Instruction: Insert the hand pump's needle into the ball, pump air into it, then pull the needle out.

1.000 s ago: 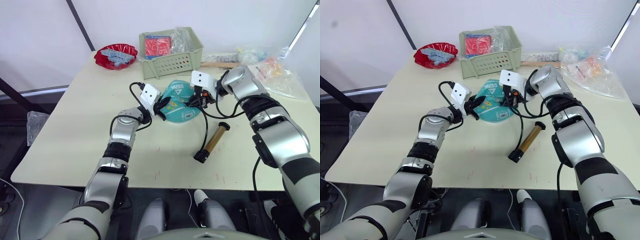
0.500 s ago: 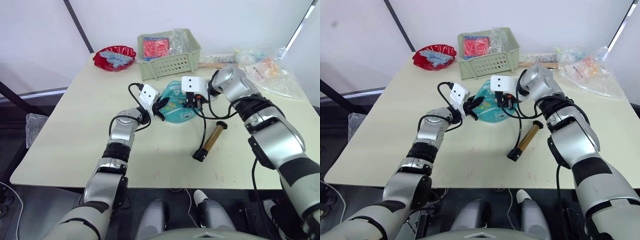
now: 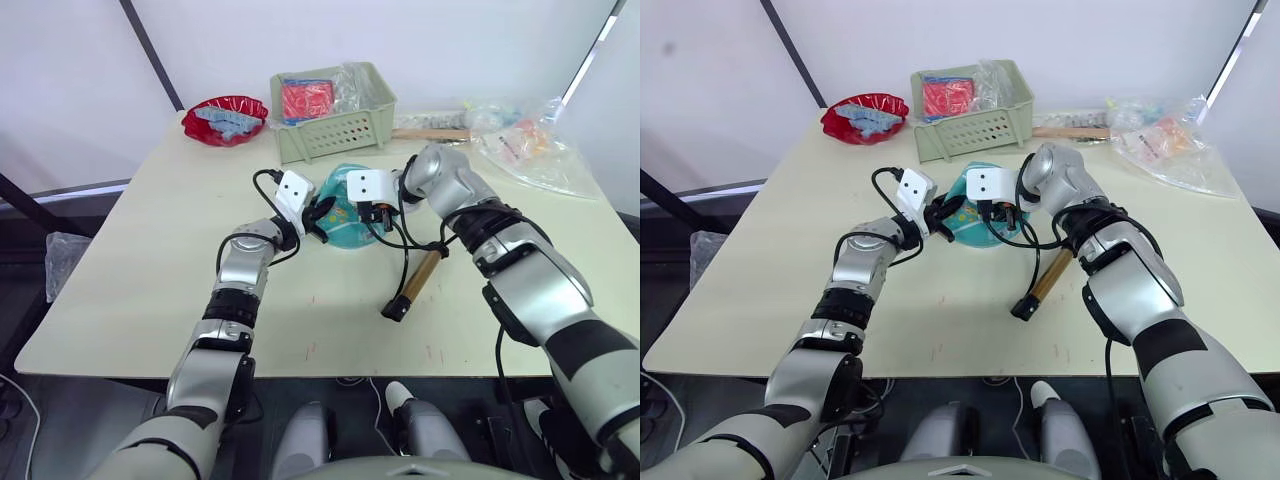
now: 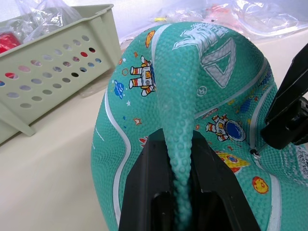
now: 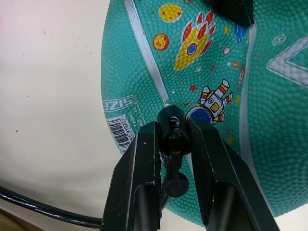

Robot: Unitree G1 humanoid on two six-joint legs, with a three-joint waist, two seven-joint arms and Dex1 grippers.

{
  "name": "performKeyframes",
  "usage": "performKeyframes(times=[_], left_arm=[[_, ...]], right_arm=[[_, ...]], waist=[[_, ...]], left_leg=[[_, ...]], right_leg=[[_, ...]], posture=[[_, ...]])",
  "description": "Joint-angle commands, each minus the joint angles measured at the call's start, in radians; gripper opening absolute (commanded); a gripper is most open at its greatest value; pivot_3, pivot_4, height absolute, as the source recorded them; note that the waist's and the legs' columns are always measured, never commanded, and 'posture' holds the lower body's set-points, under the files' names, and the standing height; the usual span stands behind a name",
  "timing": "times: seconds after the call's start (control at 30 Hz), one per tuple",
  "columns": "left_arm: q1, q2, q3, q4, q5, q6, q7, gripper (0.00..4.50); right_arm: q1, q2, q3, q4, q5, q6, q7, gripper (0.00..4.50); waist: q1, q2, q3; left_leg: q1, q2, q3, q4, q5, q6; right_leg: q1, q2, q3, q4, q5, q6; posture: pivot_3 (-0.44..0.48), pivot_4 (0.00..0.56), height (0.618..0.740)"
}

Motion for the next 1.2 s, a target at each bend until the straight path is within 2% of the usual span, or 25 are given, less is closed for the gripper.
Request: performKeyframes(times=[0.03, 0.33, 0.5, 0.97, 1.2], left_arm=[[0.053, -0.029, -0.055, 0.051, 0.022, 0.065, -0.019, 0.0], [0.07, -0.038, -0.057, 0.029, 0.017, 0.085, -0.013, 0.0], [0.074, -0.04, -0.054, 0.026, 0.013, 0.096, -0.007, 0.0], [0.087, -0.036, -0.047, 0.012, 0.008, 0.115, -0.003, 0.0], [0.099, -0.037, -0.048, 0.003, 0.01, 0.119, -0.003, 0.0]], right_arm=[[0.034, 0.039, 0.037, 0.076, -0.031, 0.018, -0.019, 0.31], [0.02, 0.107, 0.034, 0.181, -0.055, 0.04, -0.099, 0.31], [0.018, 0.129, 0.027, 0.225, -0.064, 0.051, -0.132, 0.31], [0.058, 0.19, 0.006, 0.298, -0.057, 0.106, -0.227, 0.31], [0.084, 0.221, -0.055, 0.332, -0.025, 0.188, -0.302, 0.31]], waist=[[-0.002, -0.001, -0.001], [-0.012, -0.008, -0.014], [-0.013, -0.008, -0.014], [-0.015, -0.007, -0.022], [-0.016, -0.007, -0.027]], left_leg=[[0.0, 0.0, 0.0, 0.0, 0.0, 0.0], [0.004, 0.004, 0.0, 0.0, 0.0, 0.0], [0.016, 0.005, 0.001, -0.004, 0.0, 0.0], [0.017, 0.006, 0.001, -0.006, -0.001, -0.001], [0.017, 0.006, 0.0, -0.008, -0.001, -0.001]], right_leg=[[0.0, 0.0, 0.0, 0.0, 0.0, 0.0], [0.003, 0.0, 0.0, 0.0, -0.002, -0.003], [0.012, 0.0, 0.001, -0.001, -0.006, -0.002], [0.012, -0.001, 0.0, -0.001, -0.007, -0.004], [0.012, -0.003, 0.0, -0.003, -0.007, -0.004]], posture=[[0.0, 0.15, 0.738], [0.0, 0.15, 0.738], [0.0, 0.15, 0.738], [0.0, 0.15, 0.738], [0.0, 0.15, 0.738]])
